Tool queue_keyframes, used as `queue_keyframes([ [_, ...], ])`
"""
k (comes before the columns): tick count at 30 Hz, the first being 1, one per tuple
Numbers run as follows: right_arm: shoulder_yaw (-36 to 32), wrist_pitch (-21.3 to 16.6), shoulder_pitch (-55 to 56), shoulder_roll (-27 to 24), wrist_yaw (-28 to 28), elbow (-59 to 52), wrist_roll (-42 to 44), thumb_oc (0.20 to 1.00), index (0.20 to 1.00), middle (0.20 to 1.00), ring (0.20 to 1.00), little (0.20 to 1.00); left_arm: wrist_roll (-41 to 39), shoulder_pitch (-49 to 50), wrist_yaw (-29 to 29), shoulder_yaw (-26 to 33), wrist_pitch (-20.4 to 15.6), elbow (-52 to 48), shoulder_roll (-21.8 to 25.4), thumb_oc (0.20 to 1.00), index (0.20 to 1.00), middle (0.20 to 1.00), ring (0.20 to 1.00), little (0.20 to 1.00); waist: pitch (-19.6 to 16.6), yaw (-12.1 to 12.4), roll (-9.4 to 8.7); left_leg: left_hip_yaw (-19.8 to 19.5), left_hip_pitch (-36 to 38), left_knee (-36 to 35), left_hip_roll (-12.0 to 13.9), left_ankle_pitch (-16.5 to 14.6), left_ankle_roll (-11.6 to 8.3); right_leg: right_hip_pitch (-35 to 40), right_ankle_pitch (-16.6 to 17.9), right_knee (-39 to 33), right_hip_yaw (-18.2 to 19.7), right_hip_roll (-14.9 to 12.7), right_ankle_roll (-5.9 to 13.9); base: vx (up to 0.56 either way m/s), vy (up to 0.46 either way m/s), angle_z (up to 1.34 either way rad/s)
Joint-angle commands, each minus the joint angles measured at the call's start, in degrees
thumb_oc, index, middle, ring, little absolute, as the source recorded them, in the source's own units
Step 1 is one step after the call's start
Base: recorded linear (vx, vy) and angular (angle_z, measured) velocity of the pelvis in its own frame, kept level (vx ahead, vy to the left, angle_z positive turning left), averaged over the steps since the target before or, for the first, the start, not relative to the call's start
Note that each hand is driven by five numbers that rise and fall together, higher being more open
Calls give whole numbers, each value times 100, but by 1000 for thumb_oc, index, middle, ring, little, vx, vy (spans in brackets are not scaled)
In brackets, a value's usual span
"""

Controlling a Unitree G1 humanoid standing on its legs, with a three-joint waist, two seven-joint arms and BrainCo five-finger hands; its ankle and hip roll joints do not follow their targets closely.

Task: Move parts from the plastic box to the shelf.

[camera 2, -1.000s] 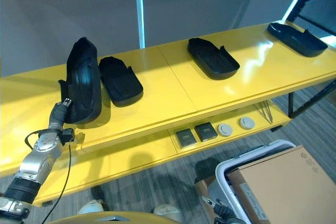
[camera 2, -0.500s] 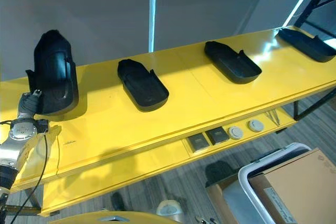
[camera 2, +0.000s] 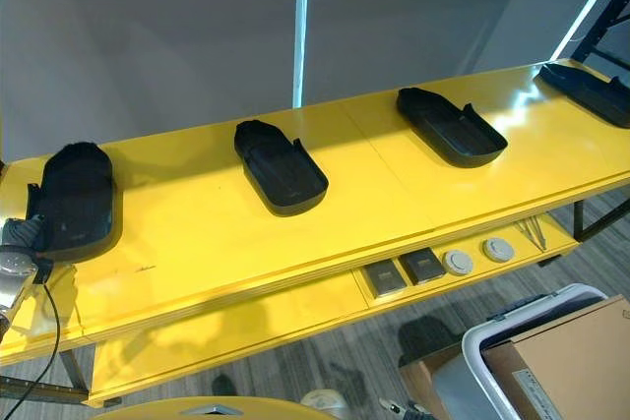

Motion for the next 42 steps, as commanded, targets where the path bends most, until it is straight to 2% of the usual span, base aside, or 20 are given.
queue_keyframes([
  [1,170,-68,-116,8,35,111,-98,1000,1000,1000,1000,1000,367,-790,-1,223,-228,57,460,200,200,200,200,200,107,-85,-220,53,343,147,396,-509,-188,-313,599,-376,-40,-122,122,0,0,0],
  [9,187,-160,-172,-60,148,237,-77,1000,1000,1000,1000,1000,280,-953,-38,139,-258,735,334,200,200,200,200,200,102,-129,-207,101,390,98,390,-508,-203,-284,623,-457,-39,-124,134,-3,1,0],
  [11,213,-153,-170,-44,132,249,-90,1000,1000,1000,1000,1000,297,-974,-35,113,-358,969,270,200,200,200,200,200,74,-159,-207,36,479,64,362,-614,-238,-200,546,-478,-10,-140,189,77,33,2],
  [16,268,-160,-160,-69,155,324,-191,1000,1000,1000,1000,1000,367,-1124,-84,-2,-626,1291,314,200,200,200,200,200,37,-225,-221,100,538,55,377,-629,-246,-179,553,-490,7,-136,192,38,16,6],
  [25,300,-234,-193,-134,233,383,-166,1000,1000,1000,1000,1000,371,-1394,-249,-338,-616,1246,159,200,200,200,200,200,47,-309,-239,191,576,42,392,-657,-246,-220,556,-487,66,-120,199,-3,4,-5],
  [29,321,-218,-182,-142,244,323,-178,1000,1000,1000,1000,1000,437,-1409,-483,-464,-765,1219,85,200,200,200,200,200,40,-327,-248,221,595,43,391,-664,-241,-212,560,-495,77,-119,198,1,-1,-3],
  [33,323,-217,-209,-124,260,310,-185,1000,1000,1000,1000,1000,349,-1377,-373,-571,-586,1087,-70,200,200,200,200,200,35,-317,-244,228,610,40,382,-680,-238,-202,556,-502,70,-120,208,0,0,0],
  [36,348,-180,-231,-109,230,308,-184,1000,1000,1000,1000,1000,229,-1329,-385,-537,-623,1146,-104,200,200,200,200,200,34,-302,-239,217,619,41,376,-681,-237,-190,549,-497,57,-125,203,0,0,0],
  [37,353,-175,-239,-108,222,313,-197,1000,1000,1000,1000,1000,171,-1321,-317,-522,-622,1162,-114,774,774,774,774,774,35,-301,-234,216,620,41,375,-679,-239,-192,547,-493,54,-125,201,0,0,0],
  [38,358,-181,-238,-110,225,319,-211,1000,1000,1000,1000,1000,116,-1330,-285,-513,-605,1179,-103,1000,1000,1000,1000,1000,35,-302,-230,215,620,40,373,-678,-239,-188,544,-494,50,-126,200,0,0,0],
  [42,363,-220,-230,-108,236,327,-232,1000,1000,1000,1000,1000,67,-1340,-130,-401,-689,1204,-24,1000,1000,1000,1000,1000,41,-291,-224,207,636,36,370,-683,-243,-175,541,-494,30,-137,198,0,0,0],
])
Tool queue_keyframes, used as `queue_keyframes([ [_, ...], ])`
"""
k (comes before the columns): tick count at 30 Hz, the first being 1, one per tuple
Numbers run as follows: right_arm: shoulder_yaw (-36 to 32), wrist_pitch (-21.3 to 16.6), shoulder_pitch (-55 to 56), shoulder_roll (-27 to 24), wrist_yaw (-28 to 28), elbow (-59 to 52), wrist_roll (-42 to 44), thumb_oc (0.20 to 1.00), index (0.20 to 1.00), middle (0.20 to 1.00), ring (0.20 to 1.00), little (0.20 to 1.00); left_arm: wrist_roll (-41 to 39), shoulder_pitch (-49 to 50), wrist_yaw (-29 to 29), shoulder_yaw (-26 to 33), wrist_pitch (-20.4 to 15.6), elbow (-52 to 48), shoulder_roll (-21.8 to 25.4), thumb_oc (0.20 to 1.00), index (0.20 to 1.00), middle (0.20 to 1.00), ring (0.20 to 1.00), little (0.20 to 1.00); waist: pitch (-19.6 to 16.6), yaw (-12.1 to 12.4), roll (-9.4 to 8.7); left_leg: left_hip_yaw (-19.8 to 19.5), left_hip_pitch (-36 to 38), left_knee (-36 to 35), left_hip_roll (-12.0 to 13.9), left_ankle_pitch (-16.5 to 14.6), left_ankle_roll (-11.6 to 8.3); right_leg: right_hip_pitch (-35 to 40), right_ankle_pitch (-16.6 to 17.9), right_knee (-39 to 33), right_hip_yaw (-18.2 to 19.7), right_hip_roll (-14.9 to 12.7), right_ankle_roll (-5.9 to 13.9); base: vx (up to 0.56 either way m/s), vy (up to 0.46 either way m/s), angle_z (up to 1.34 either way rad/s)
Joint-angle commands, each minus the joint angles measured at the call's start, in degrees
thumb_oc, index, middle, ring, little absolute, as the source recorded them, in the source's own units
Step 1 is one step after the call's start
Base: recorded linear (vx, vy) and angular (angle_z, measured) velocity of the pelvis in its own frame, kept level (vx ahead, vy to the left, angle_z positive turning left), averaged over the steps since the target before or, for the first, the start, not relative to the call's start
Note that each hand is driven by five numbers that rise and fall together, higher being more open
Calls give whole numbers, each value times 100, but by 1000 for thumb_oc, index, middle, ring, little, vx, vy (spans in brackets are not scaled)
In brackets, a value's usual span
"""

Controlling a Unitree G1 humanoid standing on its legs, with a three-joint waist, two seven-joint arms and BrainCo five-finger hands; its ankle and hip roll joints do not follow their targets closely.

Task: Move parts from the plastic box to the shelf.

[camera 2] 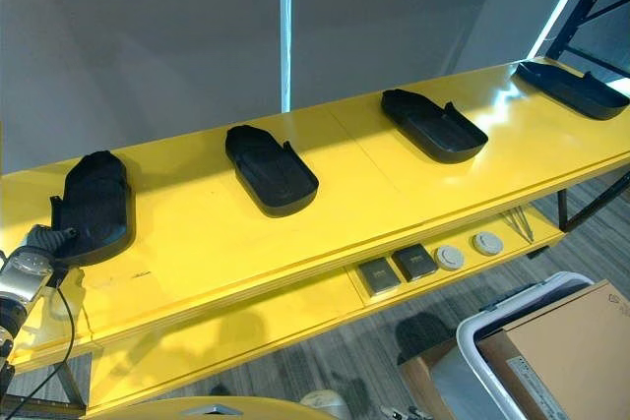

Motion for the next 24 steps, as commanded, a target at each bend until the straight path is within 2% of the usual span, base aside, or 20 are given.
queue_keyframes([
  [1,179,-157,-179,4,15,123,-51,1000,1000,1000,1000,1000,20,-661,332,418,-218,95,236,1000,1000,1000,1000,1000,158,-56,-197,-105,574,41,336,-657,-256,-234,453,-330,-4,-106,186,0,0,0],
  [5,182,-113,-204,9,-4,128,55,1000,1000,1000,1000,1000,144,-711,826,479,-422,-197,442,1000,1000,1000,1000,1000,154,16,-205,-155,588,39,329,-658,-260,-195,453,-331,-49,-112,183,-15,-9,1],
  [7,176,-101,-202,25,-16,116,72,1000,1000,1000,1000,1000,208,-727,925,534,-362,-630,589,1000,1000,1000,1000,1000,170,64,-207,-91,538,42,360,-549,-229,-252,529,-322,-91,-96,121,-62,-34,5],
  [12,102,-65,-110,119,-90,21,113,1000,1000,1000,1000,1000,80,-428,901,864,-150,-2181,1082,1000,1000,1000,1000,1000,175,228,-211,-201,526,41,338,-561,-238,-206,532,-354,-165,-114,129,0,-4,10],
  [14,48,-40,-63,163,-93,-30,71,1000,1000,1000,1000,1000,-18,-180,843,1121,-290,-2726,1170,1000,1000,1000,1000,1000,174,296,-218,-252,515,39,327,-566,-239,-184,530,-370,-194,-116,132,3,4,27],
  [15,-5,-29,-7,222,-107,-86,32,1000,1000,1000,1000,1000,-241,148,630,1441,-479,-3448,1198,1000,1000,1000,1000,1000,174,369,-223,-304,512,34,314,-575,-241,-157,527,-387,-228,-125,137,7,6,5],
  [17,-31,-25,11,248,-112,-111,11,1000,1000,1000,1000,1000,-463,302,418,1569,-607,-3763,1178,1000,1000,1000,1000,1000,175,402,-224,-325,505,33,310,-577,-242,-150,529,-394,-241,-130,141,-2,4,3],
  [18,-58,-17,34,280,-129,-151,-1,1000,1000,1000,1000,1000,-779,522,34,1710,-776,-4226,1089,1000,1000,1000,1000,1000,172,441,-224,-347,496,28,307,-580,-245,-146,532,-404,-263,-136,147,-9,11,15],
  [19,-102,-29,64,312,-128,-179,-27,1000,1000,1000,1000,1000,-1093,689,-285,1789,-815,-4709,961,1000,1000,1000,1000,1000,178,484,-230,-366,486,28,303,-583,-248,-143,535,-414,-280,-139,151,-15,14,13],
  [20,-166,-44,102,354,-131,-216,-52,1000,1000,1000,1000,1000,-1508,1049,-711,1901,-723,-5423,641,1000,1000,1000,1000,1000,188,546,-231,-396,483,21,296,-590,-254,-131,541,-433,-313,-148,159,-13,13,14],
  [21,-174,-44,111,357,-128,-227,-64,1000,1000,1000,1000,1000,-1601,1129,-864,1933,-734,-5516,584,1000,1000,1000,1000,1000,185,554,-227,-402,481,20,295,-590,-257,-129,542,-437,-319,-150,161,-20,19,13],
  [22,-231,-67,124,401,-127,-235,-120,1000,1000,1000,1000,1000,-2032,1509,-1363,1911,-727,-6021,208,1000,1000,1000,1000,1000,189,627,-221,-433,460,10,287,-585,-267,-128,559,-455,-354,-148,164,-21,17,8],
  [23,-239,-79,126,401,-116,-234,-124,1000,1000,1000,1000,1000,-2141,1659,-1639,1850,-788,-6151,53,1000,1000,1000,1000,1000,192,656,-221,-446,452,5,284,-581,-269,-129,571,-465,-363,-144,165,-22,15,5],
  [24,-228,-103,113,410,-119,-208,-119,1000,1000,1000,1000,1000,-2273,1761,-1755,1754,-818,-6256,-57,1000,1000,1000,1000,1000,196,674,-224,-455,447,4,283,-576,-271,-129,576,-466,-364,-142,164,0,0,0],
])
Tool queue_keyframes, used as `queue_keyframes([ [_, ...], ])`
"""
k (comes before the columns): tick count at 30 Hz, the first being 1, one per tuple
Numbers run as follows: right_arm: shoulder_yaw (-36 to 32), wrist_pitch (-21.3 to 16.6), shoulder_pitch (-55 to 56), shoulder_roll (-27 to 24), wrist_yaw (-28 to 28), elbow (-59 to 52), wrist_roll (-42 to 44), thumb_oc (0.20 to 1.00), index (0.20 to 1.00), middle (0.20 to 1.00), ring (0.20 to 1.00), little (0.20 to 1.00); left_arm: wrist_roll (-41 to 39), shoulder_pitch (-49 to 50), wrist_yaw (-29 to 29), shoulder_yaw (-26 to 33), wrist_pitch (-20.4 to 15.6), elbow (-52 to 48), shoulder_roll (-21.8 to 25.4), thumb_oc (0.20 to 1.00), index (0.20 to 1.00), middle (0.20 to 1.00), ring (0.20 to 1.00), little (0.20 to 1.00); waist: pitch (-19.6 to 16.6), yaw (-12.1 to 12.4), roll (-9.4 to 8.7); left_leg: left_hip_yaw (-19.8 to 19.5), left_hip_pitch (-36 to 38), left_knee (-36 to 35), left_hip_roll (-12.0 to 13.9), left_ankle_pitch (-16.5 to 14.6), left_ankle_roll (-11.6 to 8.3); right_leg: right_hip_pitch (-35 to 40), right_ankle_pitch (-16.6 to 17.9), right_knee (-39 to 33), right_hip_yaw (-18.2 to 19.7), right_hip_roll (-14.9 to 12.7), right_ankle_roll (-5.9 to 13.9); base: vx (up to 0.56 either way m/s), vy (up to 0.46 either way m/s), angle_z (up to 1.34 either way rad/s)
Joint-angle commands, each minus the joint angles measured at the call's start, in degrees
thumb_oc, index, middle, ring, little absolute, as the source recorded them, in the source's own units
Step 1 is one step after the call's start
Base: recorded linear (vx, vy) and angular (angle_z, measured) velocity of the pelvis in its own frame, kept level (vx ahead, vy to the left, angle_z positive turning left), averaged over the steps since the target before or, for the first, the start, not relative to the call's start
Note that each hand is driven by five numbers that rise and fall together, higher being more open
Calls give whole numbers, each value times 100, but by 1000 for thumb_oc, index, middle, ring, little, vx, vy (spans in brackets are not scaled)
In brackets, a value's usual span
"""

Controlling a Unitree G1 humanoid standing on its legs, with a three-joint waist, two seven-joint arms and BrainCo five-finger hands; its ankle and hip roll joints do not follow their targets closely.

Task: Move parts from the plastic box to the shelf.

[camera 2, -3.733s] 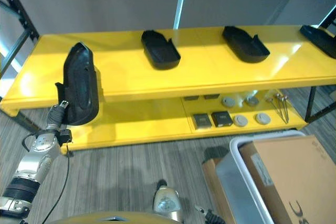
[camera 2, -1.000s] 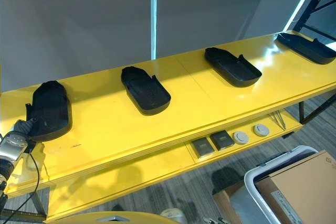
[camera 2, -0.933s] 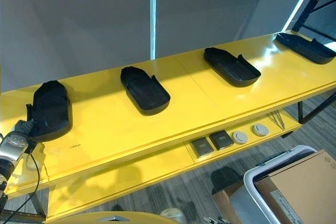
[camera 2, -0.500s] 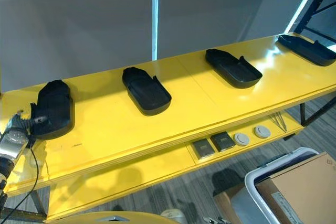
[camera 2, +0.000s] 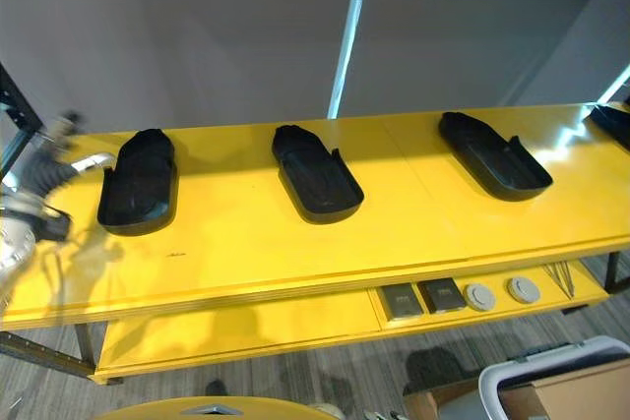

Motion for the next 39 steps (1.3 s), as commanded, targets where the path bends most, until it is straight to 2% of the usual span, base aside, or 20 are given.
queue_keyframes([
  [1,29,-165,-234,-53,-100,257,-61,1000,1000,1000,1000,1000,-729,-509,-741,-20,-393,398,-93,1000,1000,1000,1000,1000,141,-68,12,-130,330,6,430,-477,-285,-415,471,-196,-9,34,31,-7,5,3],
  [2,59,-179,-244,-45,-111,270,-49,1000,1000,1000,1000,1000,-980,-407,-1010,-158,-390,383,-250,1000,1000,1000,1000,1000,143,-55,11,-134,329,-3,431,-473,-285,-417,472,-200,-13,37,34,-5,5,7],
  [3,81,-198,-259,-49,-111,297,-35,1000,1000,1000,1000,1000,-1071,-367,-1036,-258,-408,381,-299,1000,1000,1000,1000,1000,142,-53,11,-137,327,-6,431,-471,-285,-420,475,-202,-11,38,35,-9,7,9],
  [4,140,-222,-303,-66,-120,340,-27,1000,1000,1000,1000,1000,-1373,-282,-1196,-500,-465,387,-405,831,831,831,831,831,149,-48,10,-137,321,-7,431,-466,-280,-429,483,-202,-4,41,37,-9,5,8],
  [5,158,-236,-316,-80,-116,358,-22,1000,1000,1000,1000,1000,-1423,-238,-1241,-576,-455,362,-457,755,755,755,755,755,151,-43,11,-135,318,-7,430,-465,-278,-433,487,-205,-5,40,38,-12,6,6],
  [6,236,-309,-360,-104,-113,438,29,1000,1000,1000,1000,1000,-1450,-173,-1390,-849,-612,385,-536,278,278,278,278,278,153,-47,13,-125,313,-7,433,-462,-271,-448,504,-212,4,37,44,-7,4,5],
  [7,252,-313,-373,-107,-116,449,45,1000,1000,1000,1000,1000,-1477,-161,-1392,-901,-653,388,-540,200,200,200,200,200,154,-50,12,-122,312,-7,433,-460,-271,-451,507,-212,9,36,46,0,0,0],
  [13,360,-277,-380,-173,-162,424,73,1000,1000,1000,1000,1000,-1620,88,-1373,-1126,-782,291,-553,200,200,200,200,200,183,-55,18,-88,294,-7,441,-445,-261,-493,541,-231,19,26,64,-11,2,-5],
  [16,387,-332,-339,-185,-181,500,106,1000,1000,1000,1000,1000,-1420,218,-914,-1147,-993,597,-503,200,200,200,200,200,184,-58,22,-71,297,-7,449,-435,-260,-499,549,-231,11,17,64,0,0,0],
  [23,410,-275,-284,-174,-212,340,116,1000,1000,1000,1000,1000,-904,137,-111,-955,-1123,1325,-672,200,200,200,200,200,186,-97,-8,-52,318,-5,465,-442,-254,-514,528,-196,26,13,35,0,0,0],
  [25,422,-243,-298,-173,-202,311,103,1000,1000,1000,1000,1000,-809,60,17,-968,-1216,1554,-707,200,200,200,200,200,183,-116,-16,-50,325,-3,474,-438,-259,-521,525,-179,40,15,26,0,0,0],
  [29,464,-185,-312,-173,-188,265,80,1000,1000,1000,1000,1000,-836,-138,266,-995,-1180,1899,-853,200,200,200,200,200,173,-163,-37,-35,344,1,487,-439,-260,-523,514,-155,58,18,22,0,0,0],
  [33,549,-107,-348,-178,-176,227,-11,1000,1000,1000,1000,1000,-472,-578,642,-1102,-1437,2676,-992,200,200,200,200,200,169,-280,-70,17,389,6,507,-443,-265,-533,505,-112,124,32,26,18,-5,-2],
  [39,572,-48,-390,-245,-90,227,-104,1000,1000,1000,1000,1000,-370,-1036,912,-1108,-1439,3355,-1075,200,200,200,200,200,167,-396,-96,91,430,14,536,-442,-277,-536,503,-89,179,39,27,16,-6,-7],
])
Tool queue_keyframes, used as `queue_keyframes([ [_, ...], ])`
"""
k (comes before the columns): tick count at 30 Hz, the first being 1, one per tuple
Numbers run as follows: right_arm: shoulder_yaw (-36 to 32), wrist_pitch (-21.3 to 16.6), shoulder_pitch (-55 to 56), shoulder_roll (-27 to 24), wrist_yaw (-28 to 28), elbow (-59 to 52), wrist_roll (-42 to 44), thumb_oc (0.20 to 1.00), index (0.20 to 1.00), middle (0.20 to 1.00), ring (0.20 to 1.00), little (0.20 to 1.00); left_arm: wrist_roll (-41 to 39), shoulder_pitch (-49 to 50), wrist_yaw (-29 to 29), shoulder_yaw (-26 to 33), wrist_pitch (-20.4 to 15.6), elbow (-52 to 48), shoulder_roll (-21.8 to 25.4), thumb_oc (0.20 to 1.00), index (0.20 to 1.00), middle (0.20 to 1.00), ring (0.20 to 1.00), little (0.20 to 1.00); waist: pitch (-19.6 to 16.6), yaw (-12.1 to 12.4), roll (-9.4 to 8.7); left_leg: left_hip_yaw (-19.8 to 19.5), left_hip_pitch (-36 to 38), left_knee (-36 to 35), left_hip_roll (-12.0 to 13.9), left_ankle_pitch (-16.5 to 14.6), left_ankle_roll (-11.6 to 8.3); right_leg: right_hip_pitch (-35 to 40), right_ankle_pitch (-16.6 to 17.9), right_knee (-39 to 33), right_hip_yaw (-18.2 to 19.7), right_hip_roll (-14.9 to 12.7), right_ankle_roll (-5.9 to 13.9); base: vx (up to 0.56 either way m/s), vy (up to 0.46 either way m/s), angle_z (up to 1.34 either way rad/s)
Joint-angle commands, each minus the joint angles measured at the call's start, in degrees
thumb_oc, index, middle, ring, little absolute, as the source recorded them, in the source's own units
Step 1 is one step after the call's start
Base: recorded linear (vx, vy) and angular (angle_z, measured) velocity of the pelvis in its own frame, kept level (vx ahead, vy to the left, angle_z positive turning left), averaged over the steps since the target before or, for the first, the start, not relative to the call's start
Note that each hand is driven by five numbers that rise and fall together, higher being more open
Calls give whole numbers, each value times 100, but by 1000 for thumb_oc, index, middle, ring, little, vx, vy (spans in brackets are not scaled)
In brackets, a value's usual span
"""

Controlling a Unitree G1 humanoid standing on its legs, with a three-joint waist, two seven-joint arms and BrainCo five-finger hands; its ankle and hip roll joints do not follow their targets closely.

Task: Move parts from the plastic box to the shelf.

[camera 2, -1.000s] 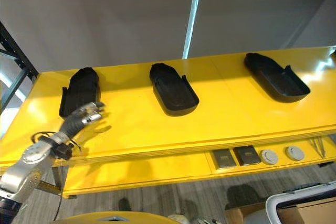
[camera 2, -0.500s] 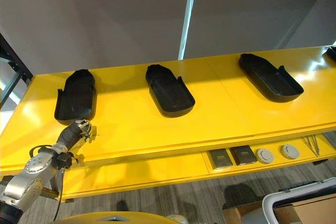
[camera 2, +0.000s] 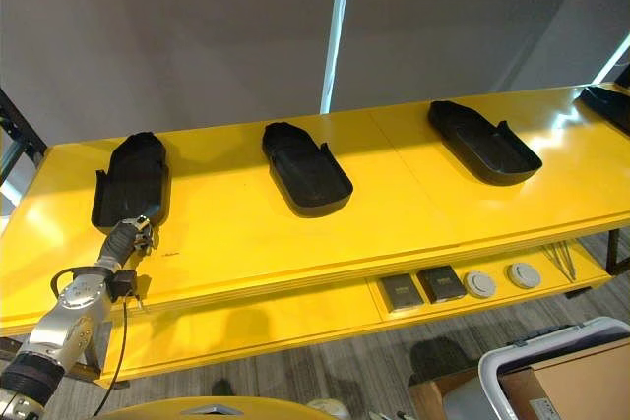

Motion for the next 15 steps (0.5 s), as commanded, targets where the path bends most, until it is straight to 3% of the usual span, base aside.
queue_keyframes([
  [1,276,44,-279,-53,35,17,-120,1000,1000,1000,1000,1000,196,-630,232,283,-451,218,14,200,200,200,200,200,196,-99,-245,72,549,18,423,-469,-246,-276,557,-268,-5,-77,118,14,-6,-4],
  [8,311,64,-289,-64,77,-11,-195,1000,1000,1000,1000,1000,224,-996,316,255,-513,853,-35,200,200,200,200,200,190,-187,-263,119,580,39,429,-493,-235,-279,526,-225,51,-61,111,1,-3,-3],
  [12,292,81,-298,-58,73,-30,-219,1000,1000,1000,1000,1000,289,-974,-137,171,-598,774,-22,200,200,200,200,200,208,-184,-262,136,580,48,429,-505,-232,-287,520,-218,51,-66,111,-9,-7,-6],
  [13,288,80,-302,-58,76,-29,-223,1000,1000,1000,1000,1000,301,-963,-230,155,-621,735,-19,304,304,304,304,304,212,-182,-260,137,577,49,429,-506,-232,-290,519,-218,52,-67,110,-22,-4,-3],
  [15,263,60,-320,-59,84,-4,-223,1000,1000,1000,1000,1000,292,-874,-495,88,-630,423,37,1000,1000,1000,1000,1000,238,-155,-246,130,571,49,425,-506,-229,-287,521,-226,45,-69,109,-18,2,0],
])
